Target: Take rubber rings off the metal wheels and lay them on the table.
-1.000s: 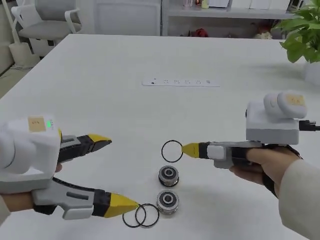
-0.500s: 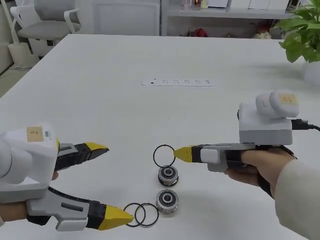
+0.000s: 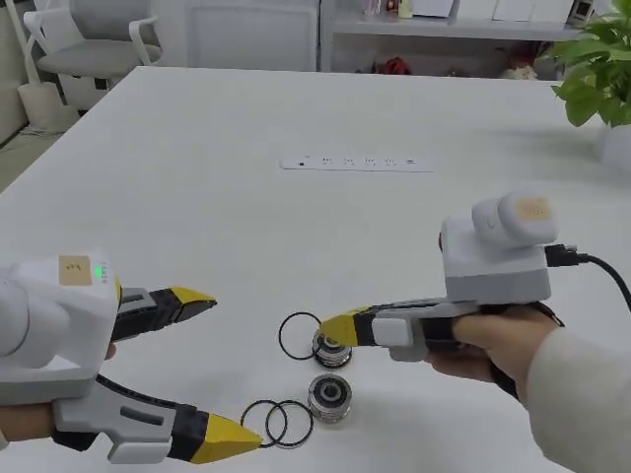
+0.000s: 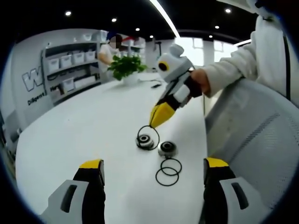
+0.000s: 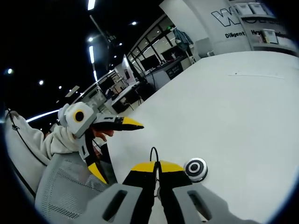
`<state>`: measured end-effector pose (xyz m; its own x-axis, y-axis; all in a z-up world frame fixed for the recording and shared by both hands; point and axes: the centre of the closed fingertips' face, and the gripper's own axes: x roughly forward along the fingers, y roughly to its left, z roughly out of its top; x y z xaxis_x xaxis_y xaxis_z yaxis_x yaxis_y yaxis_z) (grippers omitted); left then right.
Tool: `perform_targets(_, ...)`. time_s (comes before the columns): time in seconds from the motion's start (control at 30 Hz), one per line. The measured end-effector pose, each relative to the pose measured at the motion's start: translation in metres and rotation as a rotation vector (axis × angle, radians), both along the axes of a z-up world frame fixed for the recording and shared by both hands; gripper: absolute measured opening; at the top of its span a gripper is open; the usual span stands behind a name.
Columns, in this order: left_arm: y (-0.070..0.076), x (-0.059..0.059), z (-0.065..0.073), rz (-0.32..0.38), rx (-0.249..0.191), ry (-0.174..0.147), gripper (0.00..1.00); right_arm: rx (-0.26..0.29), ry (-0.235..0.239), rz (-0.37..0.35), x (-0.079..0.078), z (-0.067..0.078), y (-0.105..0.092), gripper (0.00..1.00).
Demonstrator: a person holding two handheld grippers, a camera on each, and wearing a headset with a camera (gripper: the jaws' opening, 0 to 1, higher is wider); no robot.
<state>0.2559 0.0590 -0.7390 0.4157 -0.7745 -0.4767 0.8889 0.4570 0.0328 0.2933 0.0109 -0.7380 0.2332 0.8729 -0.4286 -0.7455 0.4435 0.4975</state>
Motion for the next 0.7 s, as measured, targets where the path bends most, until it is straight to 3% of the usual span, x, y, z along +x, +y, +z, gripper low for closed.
perform_targets(0.37,-0.001,-0.003,-0.002,-0.010,0.001,0.013,0.91,-0.052,0.001,0.100,-0.024,-0.017,0.019,0.00)
perform_targets(0.7,-0.003,-0.006,-0.006,-0.028,0.015,0.022,0.91,-0.080,0.009,0.144,-0.039,-0.029,0.028,0.00)
